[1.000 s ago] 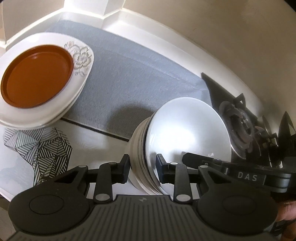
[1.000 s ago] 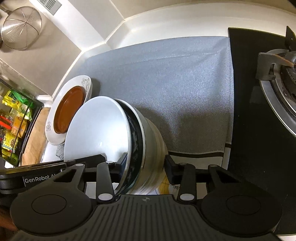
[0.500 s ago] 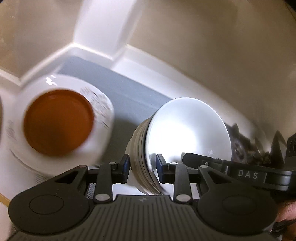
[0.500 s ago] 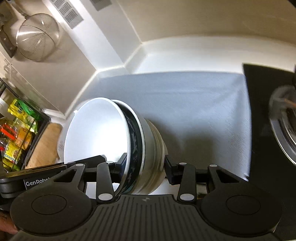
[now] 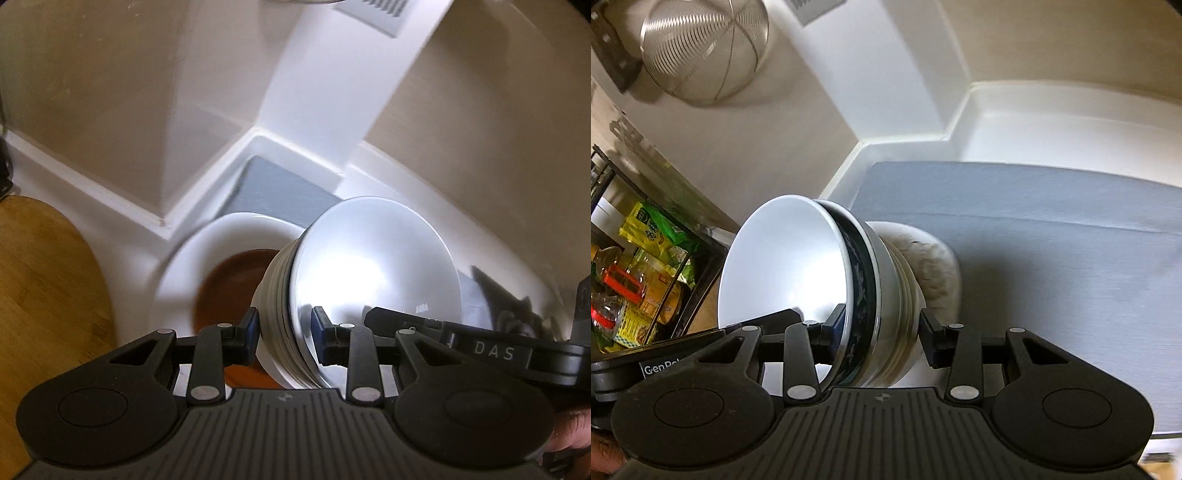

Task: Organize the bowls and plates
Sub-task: 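Lift the bowl stack with both grippers and carry it over the orange plate, then lower the bowl stack with both grippers onto the orange plate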

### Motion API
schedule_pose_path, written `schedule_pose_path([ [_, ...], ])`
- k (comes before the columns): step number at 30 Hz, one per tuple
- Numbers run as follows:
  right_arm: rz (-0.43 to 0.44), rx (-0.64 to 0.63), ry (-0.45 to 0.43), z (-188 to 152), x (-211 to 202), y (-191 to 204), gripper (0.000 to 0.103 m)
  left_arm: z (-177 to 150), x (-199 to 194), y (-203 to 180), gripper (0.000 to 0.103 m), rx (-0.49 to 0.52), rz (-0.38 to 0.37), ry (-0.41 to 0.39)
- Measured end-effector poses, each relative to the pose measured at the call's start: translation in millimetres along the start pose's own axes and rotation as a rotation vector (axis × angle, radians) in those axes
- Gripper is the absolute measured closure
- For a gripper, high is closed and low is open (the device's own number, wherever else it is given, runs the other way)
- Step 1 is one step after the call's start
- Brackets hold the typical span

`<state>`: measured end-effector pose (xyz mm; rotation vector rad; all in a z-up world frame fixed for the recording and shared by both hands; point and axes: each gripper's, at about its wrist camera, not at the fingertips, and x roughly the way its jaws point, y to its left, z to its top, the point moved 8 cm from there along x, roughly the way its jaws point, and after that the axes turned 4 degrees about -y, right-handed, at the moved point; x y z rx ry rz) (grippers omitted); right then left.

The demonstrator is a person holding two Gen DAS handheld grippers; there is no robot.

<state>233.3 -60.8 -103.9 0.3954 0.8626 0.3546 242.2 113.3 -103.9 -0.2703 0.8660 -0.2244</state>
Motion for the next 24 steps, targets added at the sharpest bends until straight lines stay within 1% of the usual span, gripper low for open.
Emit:
schedule_pose_path([
  [5,-0.026,0.027,0.031,-3.8,27.8,7.5,0.060,8.0,18.6,23.5,0.070,-0.002,-0.009,0.036],
  [13,-0.070,0.062,0.060,-13.5,44.7,6.8,0.060,4.1,34.9,37.3,0.070,-0.010,-0.028,0.091],
  [17,-0.085,0.053,0.063,-16.4,48.3,9.2,0.060,4.2,36.9,42.5,0.070,-0.027,-0.037,0.092],
  [21,-0.080,0.063,0.060,-14.8,50.6,9.2,0.060,3.8,37.6,42.5,0.070,-0.027,-0.040,0.094],
  [23,-0.080,0.063,0.058,-15.4,49.8,9.1,0.059,3.6,35.5,41.1,0.067,-0.021,-0.039,0.093],
  [24,-0.080,0.058,0.057,-15.9,49.4,9.6,0.057,3.8,31.8,40.9,0.062,-0.021,-0.037,0.084],
])
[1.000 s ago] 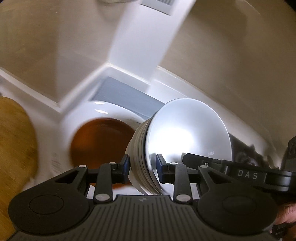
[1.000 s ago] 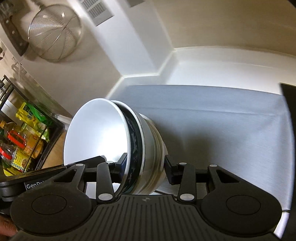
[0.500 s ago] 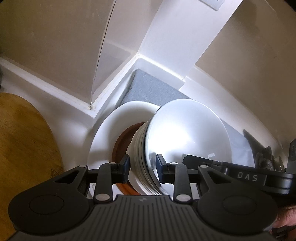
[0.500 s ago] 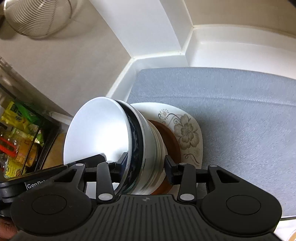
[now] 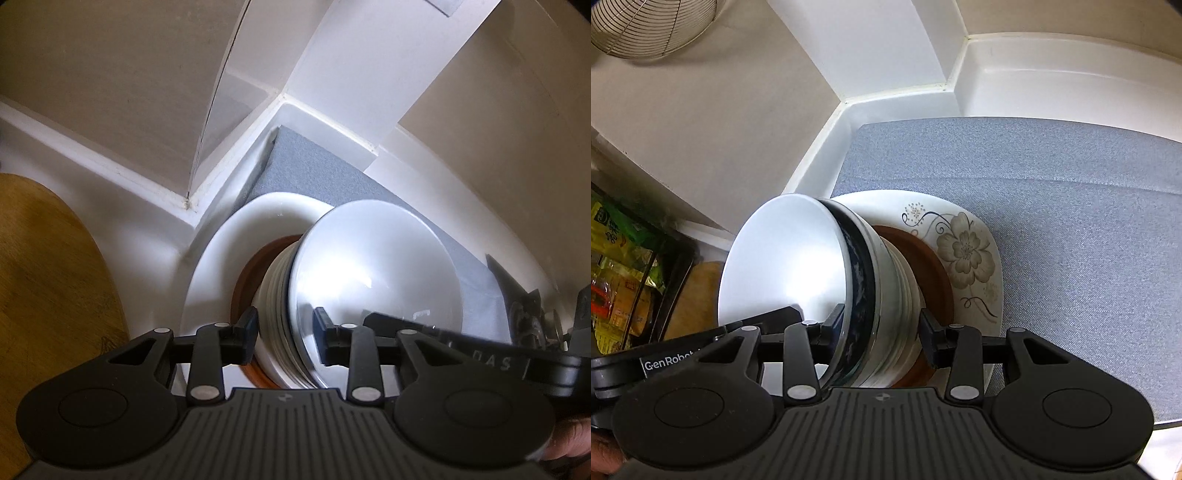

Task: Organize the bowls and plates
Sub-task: 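Lower the bowl stack with both grippers onto the orange plate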

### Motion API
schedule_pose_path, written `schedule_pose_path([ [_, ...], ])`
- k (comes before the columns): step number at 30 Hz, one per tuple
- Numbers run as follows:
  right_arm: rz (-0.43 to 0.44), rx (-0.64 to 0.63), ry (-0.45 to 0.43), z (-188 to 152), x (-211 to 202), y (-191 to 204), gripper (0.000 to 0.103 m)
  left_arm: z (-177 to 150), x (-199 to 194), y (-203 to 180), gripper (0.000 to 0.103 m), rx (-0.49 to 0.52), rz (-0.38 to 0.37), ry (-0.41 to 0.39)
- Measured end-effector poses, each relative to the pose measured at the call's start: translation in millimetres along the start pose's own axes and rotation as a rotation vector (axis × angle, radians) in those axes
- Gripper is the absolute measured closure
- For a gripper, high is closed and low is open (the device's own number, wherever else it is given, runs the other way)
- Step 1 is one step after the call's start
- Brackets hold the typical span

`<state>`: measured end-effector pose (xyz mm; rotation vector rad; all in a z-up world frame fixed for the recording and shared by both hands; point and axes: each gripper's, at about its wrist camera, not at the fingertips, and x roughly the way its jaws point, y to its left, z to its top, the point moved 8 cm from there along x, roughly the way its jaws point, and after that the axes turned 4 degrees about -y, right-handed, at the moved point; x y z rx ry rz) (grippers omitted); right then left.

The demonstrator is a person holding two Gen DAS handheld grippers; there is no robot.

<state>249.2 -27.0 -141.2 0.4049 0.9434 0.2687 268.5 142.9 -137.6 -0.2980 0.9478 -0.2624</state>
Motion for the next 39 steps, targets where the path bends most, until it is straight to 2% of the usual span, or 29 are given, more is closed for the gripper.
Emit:
schedule_pose_path([
  [6,-0.010,-0.008,-0.003,-3.3,-10.0,-2.0,0.053,5.4,-32.3,4.3,0.048,-0.024,-0.020,-0.069],
  [11,0.001,-0.042,-0.036,-2.9,-30.1,-2.5,0.048,8.6,-66.2,20.8,0.048,-0.082,-0.062,-0.152],
  [13,0.005,-0.050,-0.045,-1.9,-37.2,-2.8,0.048,10.9,-77.1,29.0,0.051,-0.097,-0.076,-0.200],
  [14,0.007,-0.054,-0.052,-1.4,-41.1,-3.4,0.048,11.7,-80.7,33.3,0.056,-0.100,-0.076,-0.215],
  [15,0.009,-0.057,-0.058,-1.0,-45.1,-4.2,0.048,12.7,-82.4,38.1,0.070,-0.107,-0.077,-0.224],
  [16,0.012,-0.054,-0.067,0.7,-49.8,-5.8,0.048,13.5,-81.9,42.8,0.083,-0.114,-0.082,-0.220],
  [18,0.019,-0.038,-0.091,1.9,-57.4,-9.0,0.048,14.1,-77.2,51.2,0.091,-0.125,-0.081,-0.208],
  [24,0.043,0.024,-0.167,3.3,-72.1,-20.2,0.048,10.9,-49.8,72.6,0.091,-0.195,-0.041,-0.161],
  [29,0.031,0.069,-0.222,6.4,-75.2,-31.8,0.049,8.0,-26.4,78.4,0.091,-0.243,-0.058,-0.112],
  [35,-0.034,0.142,-0.157,-8.2,-49.3,-54.1,0.055,9.0,-6.8,71.7,0.092,-0.198,-0.065,-0.085],
  [39,-0.063,0.163,-0.110,-18.1,-31.2,-62.0,0.060,7.9,-5.7,72.5,0.100,-0.162,-0.050,-0.078],
])
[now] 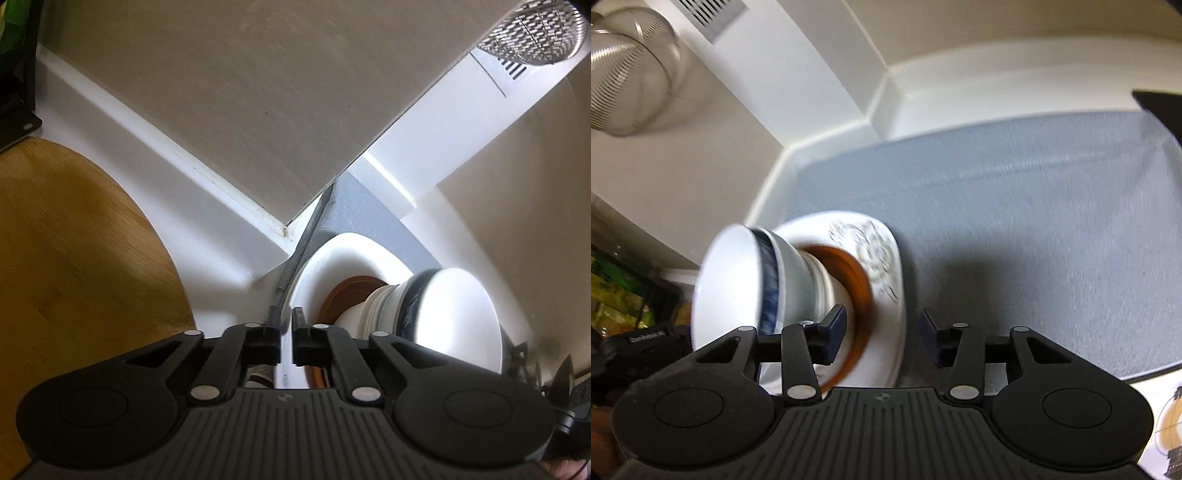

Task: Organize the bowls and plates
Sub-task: 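Lower the bowl stack with both grippers onto the orange plate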

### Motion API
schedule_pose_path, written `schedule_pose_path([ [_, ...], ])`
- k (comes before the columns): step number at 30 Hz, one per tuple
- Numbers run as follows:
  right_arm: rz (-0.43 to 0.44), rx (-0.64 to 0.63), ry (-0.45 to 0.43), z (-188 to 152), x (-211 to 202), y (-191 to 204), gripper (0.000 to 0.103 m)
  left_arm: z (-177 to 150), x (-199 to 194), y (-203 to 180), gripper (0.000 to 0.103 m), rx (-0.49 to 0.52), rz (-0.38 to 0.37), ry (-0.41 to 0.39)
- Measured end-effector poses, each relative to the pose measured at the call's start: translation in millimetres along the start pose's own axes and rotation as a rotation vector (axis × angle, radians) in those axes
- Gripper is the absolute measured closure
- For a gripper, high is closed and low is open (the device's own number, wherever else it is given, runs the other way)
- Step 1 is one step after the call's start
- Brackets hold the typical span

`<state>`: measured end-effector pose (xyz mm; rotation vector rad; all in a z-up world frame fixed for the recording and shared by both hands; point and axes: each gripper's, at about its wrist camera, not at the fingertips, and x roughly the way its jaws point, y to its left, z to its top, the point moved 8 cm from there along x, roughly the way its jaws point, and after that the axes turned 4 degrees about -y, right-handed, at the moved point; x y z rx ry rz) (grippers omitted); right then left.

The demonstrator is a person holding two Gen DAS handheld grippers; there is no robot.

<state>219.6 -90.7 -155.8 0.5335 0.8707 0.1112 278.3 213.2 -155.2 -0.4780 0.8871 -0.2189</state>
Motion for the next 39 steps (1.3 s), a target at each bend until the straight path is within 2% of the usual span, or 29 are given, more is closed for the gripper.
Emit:
schedule_pose_path([
  [5,0.003,-0.001,0.044,-8.3,10.0,-2.3,0.080,-11.2,-5.9,-2.1,0.101,0.028,0.011,0.020],
  [11,0.001,-0.020,0.081,-13.2,15.5,-3.2,0.088,-21.5,-7.2,-7.8,0.101,0.017,0.014,0.042],
  [15,-0.005,-0.035,0.089,-12.6,15.6,-3.2,0.088,-15.0,-2.9,-5.7,0.101,-0.001,0.025,0.027],
  [17,-0.012,-0.035,0.084,-12.2,14.6,-4.8,0.082,-10.8,0.7,-4.9,0.100,-0.001,0.023,0.020],
  [20,-0.011,-0.032,0.082,-9.4,16.5,-7.4,0.081,-9.1,13.1,-6.7,0.100,-0.013,0.007,0.046],
  [21,-0.009,-0.032,0.084,-8.9,17.3,-7.3,0.081,-9.0,16.5,-7.3,0.096,-0.009,0.010,0.050],
  [39,0.006,-0.015,0.091,-0.1,35.4,-3.9,0.079,-15.8,24.4,-4.1,0.090,0.009,0.005,0.084],
])
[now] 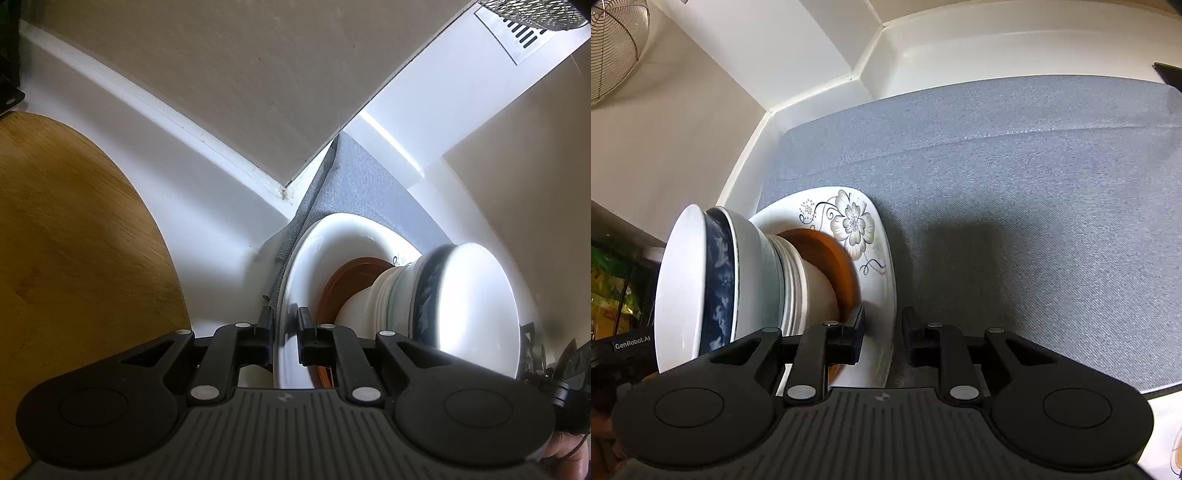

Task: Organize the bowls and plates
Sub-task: 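Lower the bowl stack with both grippers onto the orange plate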

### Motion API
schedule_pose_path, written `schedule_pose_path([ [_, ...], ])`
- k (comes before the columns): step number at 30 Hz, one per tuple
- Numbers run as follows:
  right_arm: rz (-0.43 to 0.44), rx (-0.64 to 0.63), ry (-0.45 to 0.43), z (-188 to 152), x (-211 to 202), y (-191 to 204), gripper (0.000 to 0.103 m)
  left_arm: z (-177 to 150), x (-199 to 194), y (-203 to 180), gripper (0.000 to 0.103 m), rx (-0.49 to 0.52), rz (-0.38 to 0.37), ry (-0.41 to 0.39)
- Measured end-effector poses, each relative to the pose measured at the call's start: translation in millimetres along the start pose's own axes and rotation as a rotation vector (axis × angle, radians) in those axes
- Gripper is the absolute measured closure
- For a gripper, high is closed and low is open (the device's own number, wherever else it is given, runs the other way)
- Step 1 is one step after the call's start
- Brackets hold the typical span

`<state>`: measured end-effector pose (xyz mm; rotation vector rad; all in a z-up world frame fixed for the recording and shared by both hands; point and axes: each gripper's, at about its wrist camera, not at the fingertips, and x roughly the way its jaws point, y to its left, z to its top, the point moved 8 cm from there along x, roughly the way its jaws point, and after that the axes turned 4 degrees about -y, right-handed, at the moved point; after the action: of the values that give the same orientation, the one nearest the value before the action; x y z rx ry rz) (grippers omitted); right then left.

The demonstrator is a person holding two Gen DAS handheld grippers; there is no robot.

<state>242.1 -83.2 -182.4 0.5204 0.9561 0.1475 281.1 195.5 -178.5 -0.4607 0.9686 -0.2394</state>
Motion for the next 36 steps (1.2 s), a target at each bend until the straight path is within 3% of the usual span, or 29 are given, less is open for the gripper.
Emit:
schedule_pose_path([
  [4,0.017,0.019,0.004,1.1,1.2,-3.0,0.078,-1.1,4.9,-2.6,0.086,0.010,-0.005,0.013],
  [8,0.022,0.026,0.008,1.5,2.1,-5.9,0.070,-2.1,6.5,-6.7,0.086,0.041,0.010,0.006],
  [13,0.067,0.037,0.010,1.7,3.4,-6.1,0.083,-2.2,7.5,-9.0,0.085,0.056,0.017,0.003],
  [23,0.088,0.023,-0.006,-0.5,-1.3,-11.2,0.084,-6.3,3.0,-28.1,0.086,0.124,0.099,-0.040],
  [36,0.080,0.040,-0.006,-5.0,-26.4,-48.6,0.085,-31.1,24.1,-78.4,0.087,0.165,0.087,-0.030],
])
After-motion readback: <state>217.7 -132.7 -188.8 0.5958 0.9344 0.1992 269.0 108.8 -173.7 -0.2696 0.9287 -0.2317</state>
